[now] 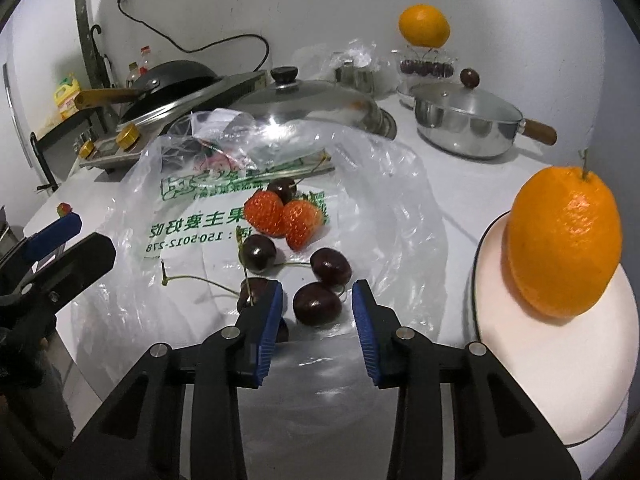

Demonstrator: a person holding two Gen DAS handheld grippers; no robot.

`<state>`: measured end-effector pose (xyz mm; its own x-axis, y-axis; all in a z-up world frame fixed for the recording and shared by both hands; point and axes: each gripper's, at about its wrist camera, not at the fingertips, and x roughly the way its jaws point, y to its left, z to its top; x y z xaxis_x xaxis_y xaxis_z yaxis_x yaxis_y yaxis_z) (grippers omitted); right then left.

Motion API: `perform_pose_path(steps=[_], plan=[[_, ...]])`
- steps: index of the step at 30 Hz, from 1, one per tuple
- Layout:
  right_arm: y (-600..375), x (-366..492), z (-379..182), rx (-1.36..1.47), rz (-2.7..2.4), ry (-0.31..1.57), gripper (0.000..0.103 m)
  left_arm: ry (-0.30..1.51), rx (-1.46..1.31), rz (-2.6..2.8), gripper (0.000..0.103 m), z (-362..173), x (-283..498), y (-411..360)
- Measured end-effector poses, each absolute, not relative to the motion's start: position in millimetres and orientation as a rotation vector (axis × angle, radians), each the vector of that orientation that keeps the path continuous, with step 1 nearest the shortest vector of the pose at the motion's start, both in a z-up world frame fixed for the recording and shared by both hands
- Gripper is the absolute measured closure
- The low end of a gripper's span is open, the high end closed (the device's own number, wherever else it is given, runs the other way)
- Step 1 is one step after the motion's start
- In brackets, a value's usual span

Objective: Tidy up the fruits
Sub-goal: 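Move the left gripper to a dark cherry in the bag and grasp it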

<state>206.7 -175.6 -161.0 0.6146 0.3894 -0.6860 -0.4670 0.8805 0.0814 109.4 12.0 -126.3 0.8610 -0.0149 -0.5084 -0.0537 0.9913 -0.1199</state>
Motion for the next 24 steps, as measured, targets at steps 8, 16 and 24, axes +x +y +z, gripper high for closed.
perform_pose_path(steps=[8, 16, 24], plan=[[-180, 214, -168, -0.08, 0.481, 0.794, 0.064, 0.535, -0.123, 0.014, 0.005, -128, 110, 8], [-179, 218, -170, -0.046, 0.504, 0.807, 0.066, 0.532, -0.116, 0.017, 0.005, -126, 110, 5], [-184, 210, -166, -0.052, 0.532, 0.778, 0.073, 0.532, -0.092, 0.003, 0.005, -123, 109, -8]])
